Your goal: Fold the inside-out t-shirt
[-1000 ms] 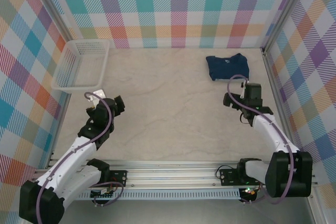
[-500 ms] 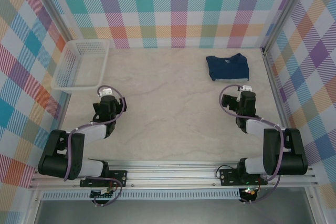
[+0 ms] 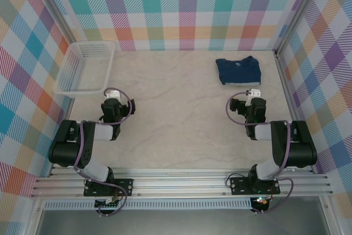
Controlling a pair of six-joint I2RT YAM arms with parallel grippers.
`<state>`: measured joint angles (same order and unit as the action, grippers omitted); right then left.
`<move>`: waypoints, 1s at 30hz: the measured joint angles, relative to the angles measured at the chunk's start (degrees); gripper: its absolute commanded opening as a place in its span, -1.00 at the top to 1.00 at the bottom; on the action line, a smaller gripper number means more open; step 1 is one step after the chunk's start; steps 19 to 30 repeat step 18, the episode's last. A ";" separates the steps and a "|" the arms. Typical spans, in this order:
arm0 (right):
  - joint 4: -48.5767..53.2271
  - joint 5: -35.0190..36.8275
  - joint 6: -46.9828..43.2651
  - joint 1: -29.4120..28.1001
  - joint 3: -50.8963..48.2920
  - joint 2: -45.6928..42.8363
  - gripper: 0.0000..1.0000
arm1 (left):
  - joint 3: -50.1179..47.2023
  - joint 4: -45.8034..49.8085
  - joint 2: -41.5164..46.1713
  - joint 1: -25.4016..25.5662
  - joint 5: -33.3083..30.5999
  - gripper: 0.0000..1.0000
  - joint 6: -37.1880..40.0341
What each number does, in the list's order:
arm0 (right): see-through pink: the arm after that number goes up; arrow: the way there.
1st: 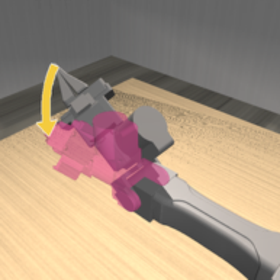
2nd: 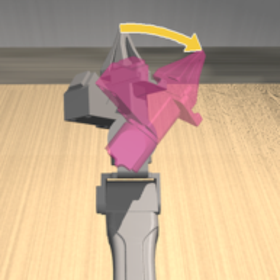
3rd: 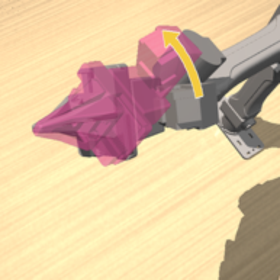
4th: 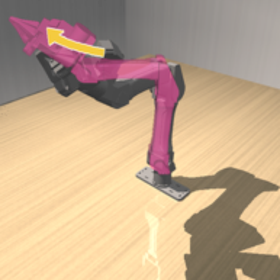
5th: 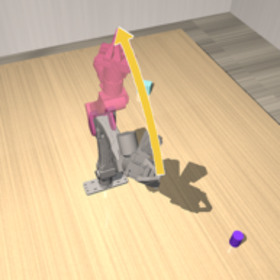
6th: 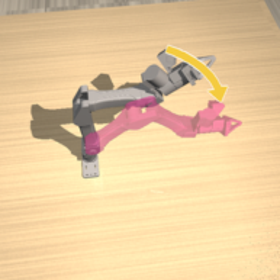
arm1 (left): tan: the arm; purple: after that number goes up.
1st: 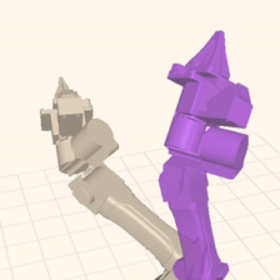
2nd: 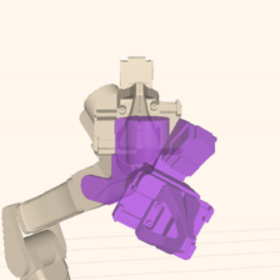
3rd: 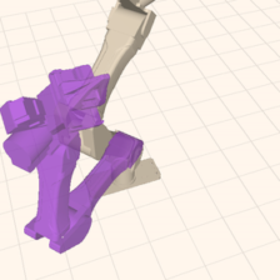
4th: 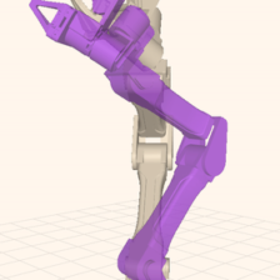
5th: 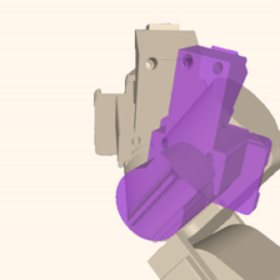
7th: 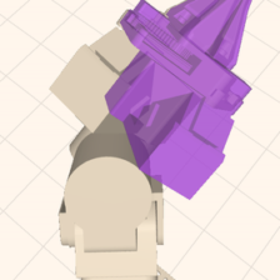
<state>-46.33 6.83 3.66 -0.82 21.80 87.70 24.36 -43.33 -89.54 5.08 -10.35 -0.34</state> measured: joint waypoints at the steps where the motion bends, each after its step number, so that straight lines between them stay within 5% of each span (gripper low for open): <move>1: -0.33 -0.04 -0.07 -0.02 0.00 0.00 -0.99 | 0.00 -0.37 0.00 0.00 0.31 -1.00 0.02; 30: -1.22 -0.07 -0.13 -0.02 0.00 0.00 -0.99 | -0.17 -1.88 0.00 0.00 0.90 -1.00 0.20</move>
